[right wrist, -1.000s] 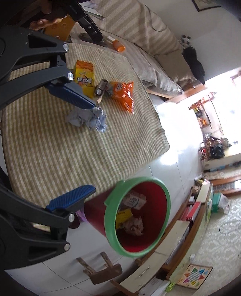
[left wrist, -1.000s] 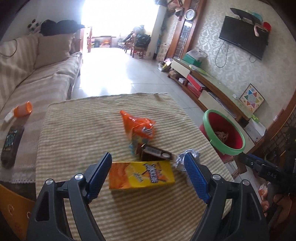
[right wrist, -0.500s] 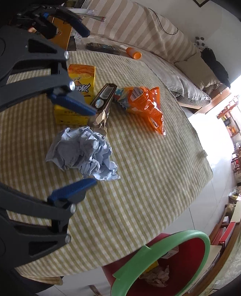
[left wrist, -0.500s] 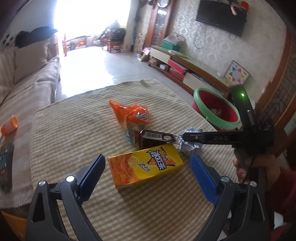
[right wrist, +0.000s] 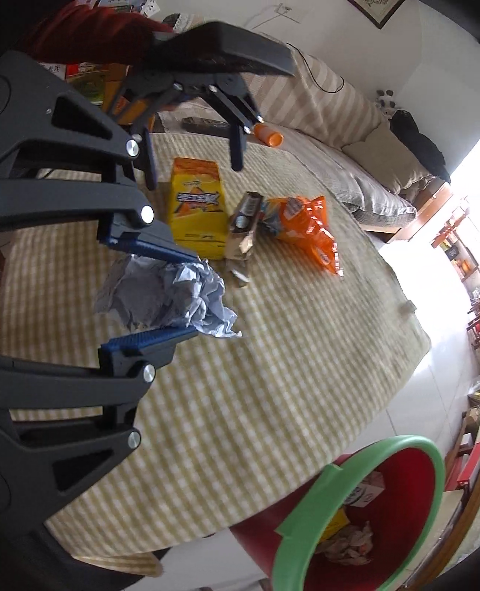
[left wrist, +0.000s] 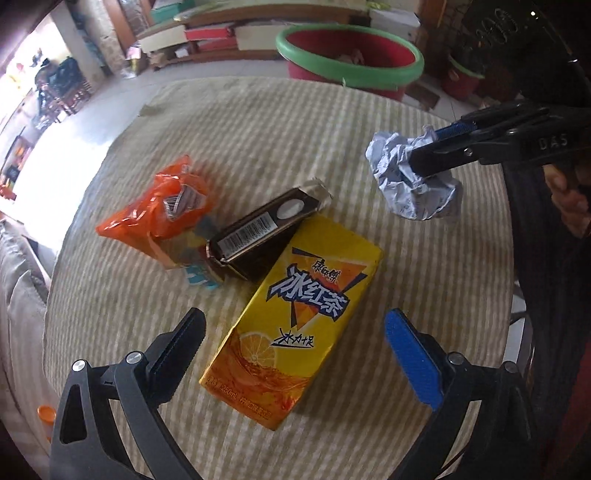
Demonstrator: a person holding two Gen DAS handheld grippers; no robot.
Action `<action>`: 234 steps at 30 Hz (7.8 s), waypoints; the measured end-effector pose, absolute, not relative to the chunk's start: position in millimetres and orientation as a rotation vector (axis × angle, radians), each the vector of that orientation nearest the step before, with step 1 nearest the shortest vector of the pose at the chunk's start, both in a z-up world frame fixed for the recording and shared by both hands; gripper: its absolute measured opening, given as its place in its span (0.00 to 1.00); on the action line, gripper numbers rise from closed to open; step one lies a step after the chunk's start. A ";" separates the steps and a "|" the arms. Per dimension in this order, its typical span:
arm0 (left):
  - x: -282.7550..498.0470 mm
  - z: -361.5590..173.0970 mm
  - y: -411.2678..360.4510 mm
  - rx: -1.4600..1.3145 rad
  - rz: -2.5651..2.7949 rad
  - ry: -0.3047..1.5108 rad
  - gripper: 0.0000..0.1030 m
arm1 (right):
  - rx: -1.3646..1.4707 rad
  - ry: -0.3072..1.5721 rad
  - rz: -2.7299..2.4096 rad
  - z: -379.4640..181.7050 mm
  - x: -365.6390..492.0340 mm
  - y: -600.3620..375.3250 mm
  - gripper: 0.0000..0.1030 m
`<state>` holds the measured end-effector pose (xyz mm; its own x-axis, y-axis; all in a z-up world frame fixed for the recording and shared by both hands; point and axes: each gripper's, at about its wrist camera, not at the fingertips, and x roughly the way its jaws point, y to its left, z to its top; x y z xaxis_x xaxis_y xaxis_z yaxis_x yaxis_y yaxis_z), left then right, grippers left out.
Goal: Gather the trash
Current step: 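Grasp and lift the yellow iced-tea carton with the left gripper while the right holds the foil, then carry the carton and foil over the red bin and open both grippers, then grasp the orange snack bag with the left gripper while the right approaches the brown carton, then close the right gripper on the brown-and-gold carton and lift it, then carry the orange bag and brown carton over the red bin with both grippers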
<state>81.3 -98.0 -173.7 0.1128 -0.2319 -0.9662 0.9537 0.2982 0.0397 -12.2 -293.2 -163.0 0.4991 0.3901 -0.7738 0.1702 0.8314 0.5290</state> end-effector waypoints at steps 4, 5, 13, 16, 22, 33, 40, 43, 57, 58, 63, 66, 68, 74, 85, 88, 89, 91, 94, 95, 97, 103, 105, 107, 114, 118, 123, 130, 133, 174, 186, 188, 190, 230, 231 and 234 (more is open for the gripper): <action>83.5 -196.4 -111.5 0.940 -1.016 1.167 0.88 | 0.551 1.076 0.103 -165.9 -19.1 -288.8 0.41; 84.4 -200.0 -113.2 0.933 -1.000 1.179 0.84 | 0.541 1.073 0.095 -165.3 -20.2 -288.2 0.43; 81.5 -188.1 -91.6 0.586 -0.901 1.187 0.72 | 0.468 1.061 0.067 -160.0 -23.8 -285.1 0.63; 68.5 -174.6 -69.8 0.364 -0.852 1.159 0.69 | 0.472 1.079 0.063 -166.1 -20.6 -280.2 0.67; 38.0 -158.5 -32.2 0.117 -0.667 1.106 0.68 | 0.465 1.085 0.042 -173.2 -15.7 -270.2 0.47; 25.1 -98.9 2.0 -0.140 -0.361 0.928 0.68 | 0.345 0.868 0.000 -98.0 -27.7 -260.9 0.36; 30.6 -59.3 -4.0 -0.117 -0.359 0.836 0.67 | 0.237 0.695 -0.026 -35.0 -39.0 -258.2 0.36; 37.8 -44.2 -10.2 -0.110 -0.371 0.808 0.67 | 0.215 0.646 -0.021 -18.0 -41.7 -257.0 0.36; 34.7 -1.8 -41.7 -0.075 -0.410 0.718 0.67 | 0.199 0.520 -0.033 23.9 -54.2 -266.6 0.36; 34.6 0.2 -43.8 -0.073 -0.413 0.715 0.67 | 0.200 0.517 -0.037 24.2 -55.2 -268.2 0.36; 33.7 4.9 -55.4 -0.058 -0.432 0.702 0.67 | 0.211 0.505 -0.056 25.0 -58.2 -278.5 0.36; 35.2 7.5 -62.4 -0.049 -0.447 0.696 0.67 | 0.217 0.500 -0.069 25.3 -59.2 -283.8 0.36; 36.2 9.4 -67.7 -0.041 -0.457 0.694 0.67 | 0.222 0.496 -0.077 25.5 -60.5 -288.3 0.36; 38.7 11.0 -81.6 -0.022 -0.482 0.691 0.67 | 0.237 0.485 -0.102 25.7 -64.9 -301.2 0.36; 44.0 8.0 -111.7 0.019 -0.529 0.703 0.67 | 0.268 0.481 -0.158 20.8 -72.1 -331.4 0.36; 46.0 6.6 -122.9 0.028 -0.541 0.707 0.67 | 0.276 0.484 -0.175 17.5 -73.7 -339.8 0.36; 46.5 6.1 -127.1 0.031 -0.546 0.707 0.67 | 0.279 0.485 -0.179 16.7 -73.9 -343.1 0.36; 47.8 5.4 -134.9 0.038 -0.555 0.708 0.67 | 0.282 0.483 -0.191 14.9 -75.0 -350.3 0.36; 50.5 3.7 -146.5 0.048 -0.569 0.711 0.67 | 0.293 0.481 -0.206 14.1 -74.3 -361.5 0.36; 51.5 4.0 -150.7 0.052 -0.573 0.711 0.67 | 0.294 0.480 -0.212 13.9 -74.6 -365.4 0.36; 52.9 2.3 -160.6 0.061 -0.582 0.714 0.67 | 0.298 0.478 -0.224 13.2 -75.5 -374.1 0.36; 58.2 -8.7 -193.6 0.081 -0.626 0.731 0.67 | 0.324 0.482 -0.269 4.3 -84.0 -398.8 0.36; 59.0 -16.1 -205.5 0.084 -0.653 0.738 0.67 | 0.337 0.485 -0.287 -0.4 -88.9 -410.7 0.36; 61.7 -23.1 -224.4 0.097 -0.684 0.748 0.67 | 0.353 0.491 -0.304 -6.1 -92.8 -421.0 0.36; 75.5 -45.7 -299.0 0.130 -0.810 0.776 0.67 | 0.424 0.518 -0.371 -32.5 -109.6 -456.5 0.36; 86.9 -52.4 -337.2 0.166 -0.837 0.769 0.79 | 0.443 0.537 -0.403 -43.9 -114.4 -472.0 0.36; 90.9 -54.1 -336.6 0.146 -0.825 0.770 0.81 | 0.458 0.563 -0.416 -55.5 -112.0 -482.8 0.36; 80.8 -59.2 -273.8 0.113 -0.720 0.773 0.81 | 0.474 0.611 -0.361 -76.8 -73.3 -483.6 0.36; 82.2 -61.0 -242.7 0.106 -0.649 0.768 0.81 | 0.496 0.623 -0.333 -87.6 -50.3 -486.7 0.40; 104.6 -144.7 26.3 -0.085 -0.136 1.031 0.49 | 0.023 1.123 0.467 -156.4 88.2 -200.2 0.86; 87.2 -154.0 37.5 -0.123 -0.150 1.026 0.51 | -0.066 1.243 0.476 -179.3 72.1 -159.0 0.62; 86.0 -156.8 35.4 -0.120 -0.153 1.031 0.52 | -0.027 1.248 0.476 -176.1 67.6 -166.8 0.56; 87.1 -161.1 35.0 -0.116 -0.153 1.040 0.53 | -0.004 1.260 0.467 -176.7 67.0 -171.7 0.57; 67.0 -59.6 -34.8 -0.085 -0.316 0.784 0.43 | 0.299 0.816 0.181 -69.6 -8.5 -253.0 0.18; 67.6 -56.4 -40.4 -0.081 -0.328 0.779 0.43 | 0.302 0.797 0.170 -64.0 -9.9 -258.6 0.18; 68.3 -46.6 -55.5 -0.067 -0.360 0.758 0.43 | 0.314 0.751 0.142 -50.8 -15.5 -272.2 0.18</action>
